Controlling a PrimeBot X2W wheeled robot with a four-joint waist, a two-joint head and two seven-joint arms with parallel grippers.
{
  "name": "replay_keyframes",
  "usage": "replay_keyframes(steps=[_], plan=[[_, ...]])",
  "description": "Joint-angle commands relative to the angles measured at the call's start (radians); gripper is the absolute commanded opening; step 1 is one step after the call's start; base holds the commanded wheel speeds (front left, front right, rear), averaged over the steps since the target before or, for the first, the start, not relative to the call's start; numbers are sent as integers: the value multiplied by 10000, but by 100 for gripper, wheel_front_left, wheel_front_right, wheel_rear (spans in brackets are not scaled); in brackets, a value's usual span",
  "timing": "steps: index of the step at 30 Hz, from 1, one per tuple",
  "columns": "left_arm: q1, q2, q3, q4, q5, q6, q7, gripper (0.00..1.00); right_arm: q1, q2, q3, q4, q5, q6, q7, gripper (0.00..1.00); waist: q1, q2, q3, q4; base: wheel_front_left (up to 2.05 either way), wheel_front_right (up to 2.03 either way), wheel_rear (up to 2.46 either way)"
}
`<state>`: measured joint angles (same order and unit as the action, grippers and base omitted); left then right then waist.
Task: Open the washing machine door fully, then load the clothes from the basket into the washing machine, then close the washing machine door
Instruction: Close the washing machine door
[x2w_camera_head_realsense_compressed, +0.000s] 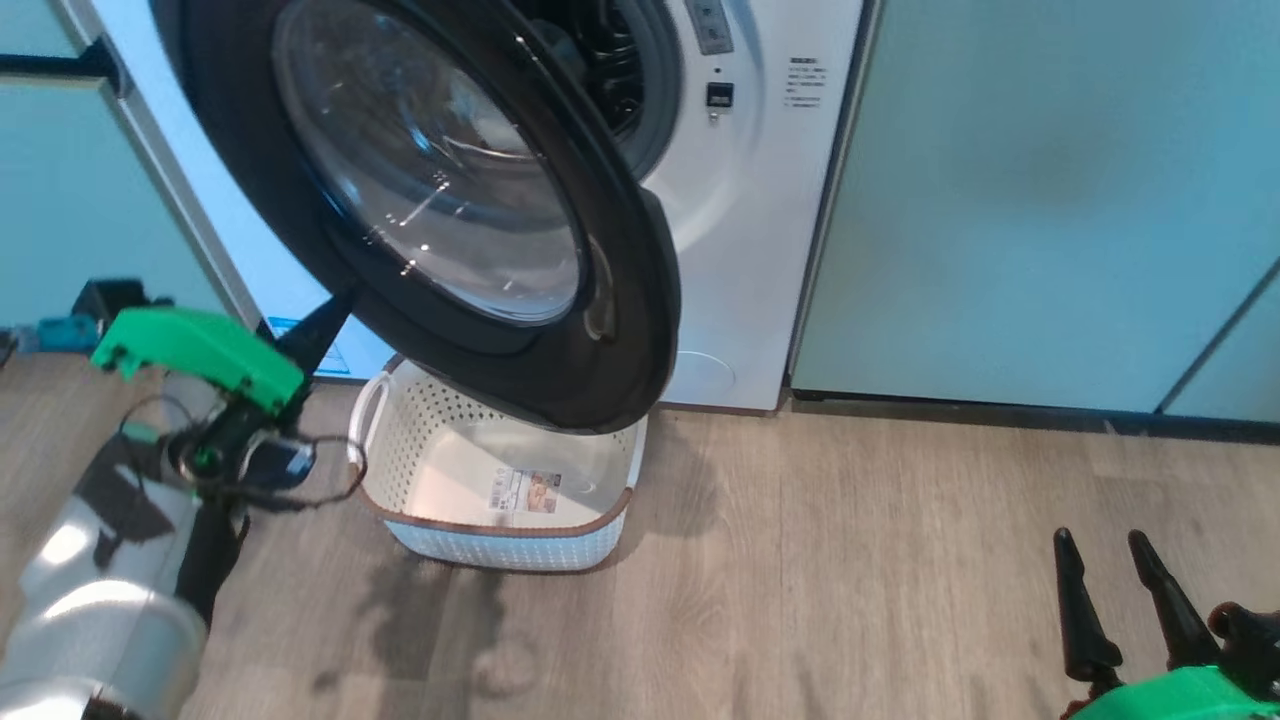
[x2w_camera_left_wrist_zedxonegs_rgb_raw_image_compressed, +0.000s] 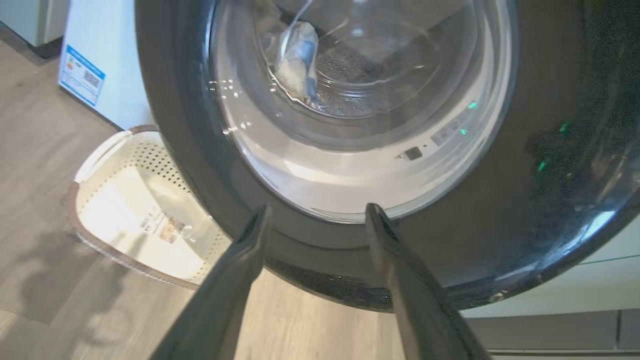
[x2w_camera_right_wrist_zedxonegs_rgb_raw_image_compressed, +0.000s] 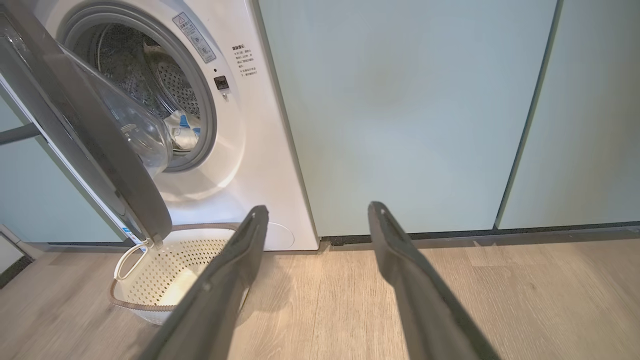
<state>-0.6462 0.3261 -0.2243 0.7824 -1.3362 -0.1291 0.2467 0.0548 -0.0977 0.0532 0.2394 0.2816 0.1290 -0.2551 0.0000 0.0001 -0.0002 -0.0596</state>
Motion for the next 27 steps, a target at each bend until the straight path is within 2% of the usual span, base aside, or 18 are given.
replay_keyframes(steps=[1,11,21,24,27], plan=[[-302,548,285,-276,83,-15,-157,100,-294,-120,139,-324,-1,17,-67,100,0,-1,-29,72,0,0,0],[941,811,-318,-600,201,-15,-1887,100,-252,-81,96,-348,-9,17,-67,100,0,-1,-119,391,0,0,0],[2230,1603,-1804,-915,1712,-15,-4823,100,-153,-97,67,-373,25,17,-67,100,0,-1,-199,547,0,0,0],[2375,1665,-1818,-828,2203,-15,-5052,100,-135,-90,60,-389,13,17,-67,100,0,-1,-203,588,0,0,0],[2472,1630,-1065,-1031,3209,-15,-5077,100,-141,-98,26,-423,7,17,-67,100,0,-1,-172,649,0,0,0]])
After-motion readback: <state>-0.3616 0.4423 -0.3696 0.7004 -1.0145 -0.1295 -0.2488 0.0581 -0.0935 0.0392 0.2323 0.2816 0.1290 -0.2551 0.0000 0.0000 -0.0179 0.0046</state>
